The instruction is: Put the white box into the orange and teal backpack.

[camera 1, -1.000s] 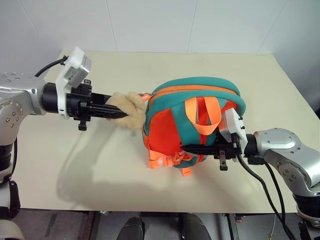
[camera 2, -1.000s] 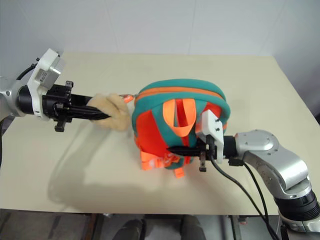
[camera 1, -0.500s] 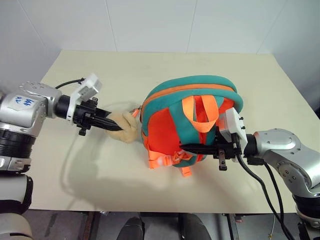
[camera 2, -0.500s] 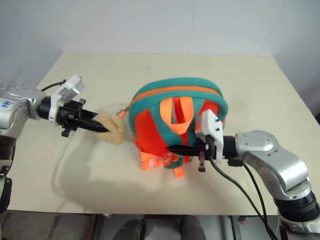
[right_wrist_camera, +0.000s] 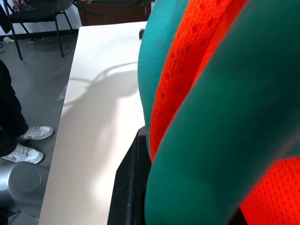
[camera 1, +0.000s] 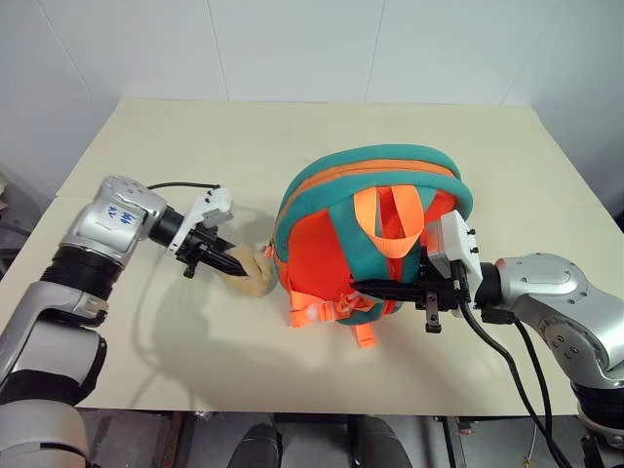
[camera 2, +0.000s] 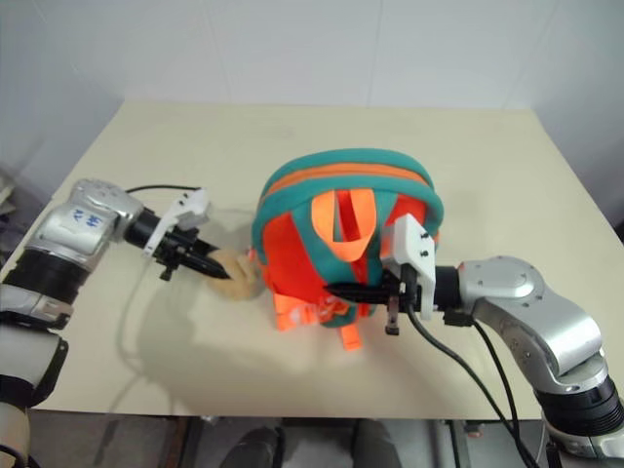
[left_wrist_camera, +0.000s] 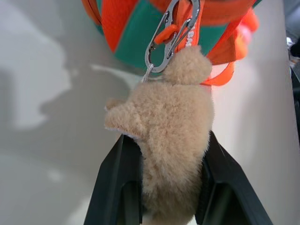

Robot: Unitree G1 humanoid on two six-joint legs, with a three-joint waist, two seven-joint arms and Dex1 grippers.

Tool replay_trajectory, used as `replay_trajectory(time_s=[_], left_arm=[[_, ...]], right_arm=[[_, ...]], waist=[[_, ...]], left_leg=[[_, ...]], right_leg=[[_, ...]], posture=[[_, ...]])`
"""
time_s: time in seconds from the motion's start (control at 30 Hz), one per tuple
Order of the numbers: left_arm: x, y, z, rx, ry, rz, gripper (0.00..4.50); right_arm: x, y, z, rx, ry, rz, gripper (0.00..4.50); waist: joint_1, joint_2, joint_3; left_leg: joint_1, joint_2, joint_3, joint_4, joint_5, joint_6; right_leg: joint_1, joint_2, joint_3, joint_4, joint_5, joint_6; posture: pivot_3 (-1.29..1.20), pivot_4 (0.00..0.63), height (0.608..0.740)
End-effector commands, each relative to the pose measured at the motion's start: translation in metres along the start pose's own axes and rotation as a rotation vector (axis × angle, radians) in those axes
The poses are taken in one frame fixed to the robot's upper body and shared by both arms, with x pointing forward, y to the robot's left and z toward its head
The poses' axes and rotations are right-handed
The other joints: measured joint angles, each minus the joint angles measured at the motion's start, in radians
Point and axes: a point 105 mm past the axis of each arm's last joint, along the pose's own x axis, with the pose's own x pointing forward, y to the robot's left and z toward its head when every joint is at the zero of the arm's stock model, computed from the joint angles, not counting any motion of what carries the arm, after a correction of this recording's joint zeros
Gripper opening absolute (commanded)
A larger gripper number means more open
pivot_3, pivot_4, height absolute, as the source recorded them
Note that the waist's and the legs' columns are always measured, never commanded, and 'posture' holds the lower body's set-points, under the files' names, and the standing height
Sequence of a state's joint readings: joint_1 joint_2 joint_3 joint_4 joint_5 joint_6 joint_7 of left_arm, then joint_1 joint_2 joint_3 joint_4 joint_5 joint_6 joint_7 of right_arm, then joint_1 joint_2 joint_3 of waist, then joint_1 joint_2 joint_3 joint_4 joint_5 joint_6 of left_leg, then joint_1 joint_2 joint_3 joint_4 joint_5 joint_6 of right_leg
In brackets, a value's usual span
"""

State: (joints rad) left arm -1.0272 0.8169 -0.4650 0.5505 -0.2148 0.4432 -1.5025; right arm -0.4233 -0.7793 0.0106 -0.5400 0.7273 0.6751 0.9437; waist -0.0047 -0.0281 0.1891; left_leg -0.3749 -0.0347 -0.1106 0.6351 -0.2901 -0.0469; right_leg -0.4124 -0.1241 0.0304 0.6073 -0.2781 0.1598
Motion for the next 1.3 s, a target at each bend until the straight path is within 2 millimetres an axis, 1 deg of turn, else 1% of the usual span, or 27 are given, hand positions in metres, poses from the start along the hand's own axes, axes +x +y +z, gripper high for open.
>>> replay_trajectory(time_s=[0.03,0.13,0.2,0.27,0.3,0.33,0.5,0.53,0.6,0.73,0.87,0.97,1.03,1.1,1.17,1.2,1.3], left_arm=[[-0.002,-0.006,-0.007,0.009,0.072,-0.085,0.90],[0.002,-0.003,0.002,0.053,0.037,-0.074,0.90],[0.000,-0.004,0.009,0.074,-0.006,-0.071,1.60],[-0.004,-0.008,0.014,0.072,-0.053,-0.084,2.19],[-0.005,-0.009,0.015,0.070,-0.065,-0.089,2.51],[-0.007,-0.009,0.017,0.067,-0.078,-0.079,2.82],[-0.027,-0.015,0.026,0.061,-0.185,-0.022,4.38],[-0.032,-0.017,0.028,0.061,-0.206,-0.011,4.50],[-0.038,-0.019,0.031,0.060,-0.251,0.011,4.50],[-0.047,-0.022,0.022,0.050,-0.286,0.049,4.50],[-0.066,-0.024,0.018,0.092,-0.412,0.115,4.50],[-0.078,-0.025,0.014,0.100,-0.467,0.161,4.50],[-0.090,-0.024,0.014,0.133,-0.548,0.208,4.50],[-0.102,-0.032,0.016,0.178,-0.653,0.204,4.50],[-0.105,-0.037,0.009,0.188,-0.644,0.219,4.50],[-0.105,-0.038,0.007,0.191,-0.635,0.226,4.50],[-0.110,-0.041,0.001,0.213,-0.654,0.258,4.50]], right_arm=[[-0.002,0.002,0.013,-0.049,-0.040,-0.008,0.55],[-0.002,0.001,0.013,-0.048,-0.038,-0.020,0.55],[-0.002,0.000,0.013,-0.042,-0.031,-0.025,0.55],[-0.003,0.001,0.010,-0.020,-0.003,-0.026,1.27],[-0.004,0.001,0.010,-0.017,0.000,-0.025,1.52],[-0.004,0.002,0.010,-0.015,0.001,-0.023,1.87],[-0.015,0.005,0.011,-0.008,0.029,-0.030,3.56],[-0.018,0.005,0.011,-0.007,0.039,-0.034,3.89],[-0.023,0.005,0.010,-0.009,0.058,-0.042,4.49],[-0.033,0.003,0.011,-0.012,0.085,-0.066,4.49],[-0.056,-0.002,0.007,-0.010,0.158,-0.140,4.49],[-0.079,-0.007,0.002,-0.004,0.220,-0.207,4.49],[-0.102,-0.011,-0.007,0.003,0.291,-0.265,4.49],[-0.123,-0.014,-0.013,0.007,0.343,-0.314,4.49],[-0.141,-0.020,-0.012,0.003,0.345,-0.381,4.49],[-0.148,-0.022,-0.011,0.000,0.341,-0.402,4.49],[-0.168,-0.035,-0.003,-0.024,0.274,-0.517,4.49]], waist=[[-0.001,0.000,0.000],[0.000,0.000,0.000],[0.000,0.000,0.000],[0.000,0.000,0.000],[-0.001,0.000,0.000],[0.000,0.000,0.000],[0.001,0.000,0.000],[0.000,0.000,0.000],[0.001,0.000,0.000],[0.001,0.000,0.000],[0.003,0.000,0.000],[0.004,0.000,0.000],[0.005,0.000,0.000],[0.006,0.000,0.000],[0.005,0.000,0.000],[0.005,0.000,0.000],[0.000,0.000,0.000]], left_leg=[[0.000,0.000,0.000,0.000,0.000,0.000],[0.000,0.000,0.000,0.000,0.000,0.000],[0.000,0.000,0.000,0.001,0.000,0.000],[0.000,0.000,0.000,0.001,0.000,0.000],[0.000,0.000,0.000,0.001,0.000,0.000],[0.000,0.000,0.000,0.001,0.000,0.000],[-0.001,0.000,0.000,0.001,0.000,0.001],[-0.001,0.000,0.000,0.001,-0.001,0.001],[-0.001,0.000,0.000,0.001,-0.001,0.001],[-0.001,0.000,0.000,0.001,-0.001,0.001],[-0.001,0.000,0.000,0.001,-0.001,0.001],[-0.001,0.000,0.000,0.001,-0.001,0.001],[-0.001,0.000,0.000,0.001,-0.001,0.002],[-0.001,0.000,0.000,0.001,-0.001,0.002],[-0.001,0.000,0.000,0.001,-0.001,0.002],[0.000,0.000,0.001,0.002,-0.001,0.002],[0.002,0.000,0.002,0.002,-0.001,0.002]], right_leg=[[0.000,0.000,0.000,0.000,0.000,0.000],[0.000,0.000,0.000,0.000,0.000,0.000],[0.000,0.000,0.000,0.001,0.000,0.000],[0.000,0.000,0.000,0.001,0.000,0.000],[0.000,0.000,0.000,0.001,0.000,0.000],[0.000,0.000,0.000,0.001,0.000,0.000],[0.000,0.000,0.000,0.000,0.000,0.000],[0.000,0.000,0.000,0.000,0.000,0.000],[0.000,0.000,0.000,-0.001,0.000,0.000],[0.000,0.000,0.000,0.000,0.000,0.000],[0.000,0.000,0.000,0.000,0.000,0.000],[0.000,0.000,0.000,-0.001,0.000,0.000],[0.000,0.000,0.000,-0.001,0.000,0.000],[0.001,0.000,0.000,-0.001,0.000,0.000],[0.001,0.000,0.000,-0.001,0.000,0.000],[0.001,0.000,0.000,-0.001,0.000,0.000],[0.002,0.000,0.001,-0.002,0.000,0.000]], posture=[[0.00,0.150,0.740],[0.00,0.150,0.740],[0.00,0.150,0.740],[0.00,0.150,0.740],[0.00,0.150,0.740],[0.00,0.150,0.740],[0.00,0.150,0.740],[0.00,0.150,0.740],[0.00,0.150,0.740],[0.00,0.150,0.740],[0.00,0.150,0.740],[0.00,0.150,0.740],[0.00,0.150,0.740],[0.00,0.150,0.740],[0.00,0.150,0.740],[0.00,0.150,0.740],[0.00,0.150,0.740]])
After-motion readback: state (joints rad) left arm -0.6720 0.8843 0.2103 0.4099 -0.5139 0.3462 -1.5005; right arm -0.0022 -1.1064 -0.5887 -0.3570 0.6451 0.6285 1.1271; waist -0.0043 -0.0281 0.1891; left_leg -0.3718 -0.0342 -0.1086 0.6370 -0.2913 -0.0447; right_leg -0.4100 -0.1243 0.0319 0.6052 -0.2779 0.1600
